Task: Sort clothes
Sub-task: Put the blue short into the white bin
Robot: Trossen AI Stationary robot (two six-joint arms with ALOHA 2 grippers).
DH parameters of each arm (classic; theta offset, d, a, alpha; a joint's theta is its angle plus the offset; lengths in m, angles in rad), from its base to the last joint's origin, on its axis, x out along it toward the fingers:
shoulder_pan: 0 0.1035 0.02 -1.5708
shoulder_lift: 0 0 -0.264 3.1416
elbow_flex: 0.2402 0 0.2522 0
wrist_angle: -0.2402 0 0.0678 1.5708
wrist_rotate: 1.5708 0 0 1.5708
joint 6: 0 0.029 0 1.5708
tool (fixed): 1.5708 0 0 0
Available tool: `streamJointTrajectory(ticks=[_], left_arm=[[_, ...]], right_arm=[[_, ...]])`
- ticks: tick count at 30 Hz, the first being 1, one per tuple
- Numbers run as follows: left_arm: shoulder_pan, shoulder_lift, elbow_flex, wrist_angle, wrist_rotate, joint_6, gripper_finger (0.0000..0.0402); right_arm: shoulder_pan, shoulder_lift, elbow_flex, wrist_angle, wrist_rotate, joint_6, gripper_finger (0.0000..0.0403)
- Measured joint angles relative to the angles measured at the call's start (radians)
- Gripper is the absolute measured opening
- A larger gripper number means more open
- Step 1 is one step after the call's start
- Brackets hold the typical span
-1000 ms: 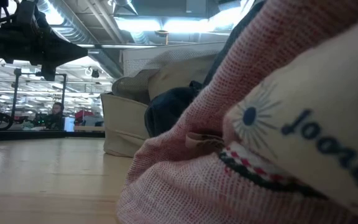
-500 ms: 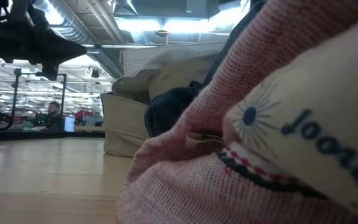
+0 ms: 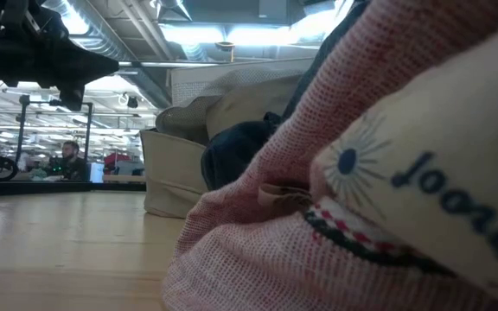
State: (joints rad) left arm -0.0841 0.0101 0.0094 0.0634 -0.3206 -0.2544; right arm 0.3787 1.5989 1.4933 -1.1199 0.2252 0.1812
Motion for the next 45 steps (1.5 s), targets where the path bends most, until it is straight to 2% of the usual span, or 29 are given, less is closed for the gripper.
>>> streamJointTrajectory(ticks=[9,19,23,31,37,43,45], left_arm=[[0.0,0.0,0.0,0.0,-0.004,0.002,0.0004],[0.0,0.0,0.0,0.0,-0.007,0.003,0.0004],[0.0,0.0,0.0,0.0,-0.014,0.005,0.0004],[0.0,0.0,0.0,-0.001,-0.025,0.021,0.0004],[0.0,0.0,0.0,-0.001,-0.025,0.007,0.0004],[0.0,-0.001,0.0,-0.003,-0.024,0.007,0.0004],[0.0,-0.001,0.0,-0.003,-0.024,0.007,0.0004]], right_arm=[[0.0,-0.102,-0.016,0.028,0.059,0.024,0.0229],[0.0,-0.264,-0.31,0.238,0.016,0.092,0.0229],[0.001,-0.314,-0.387,0.303,0.013,0.132,0.0229],[0.001,-0.308,-0.412,0.374,-0.055,0.181,0.0229],[0.001,-0.29,-0.412,0.374,-0.068,0.181,0.0232],[0.001,-0.258,-0.412,0.381,-0.074,0.178,0.0273],[0.001,-0.242,-0.412,0.384,-0.134,0.178,0.0289]])
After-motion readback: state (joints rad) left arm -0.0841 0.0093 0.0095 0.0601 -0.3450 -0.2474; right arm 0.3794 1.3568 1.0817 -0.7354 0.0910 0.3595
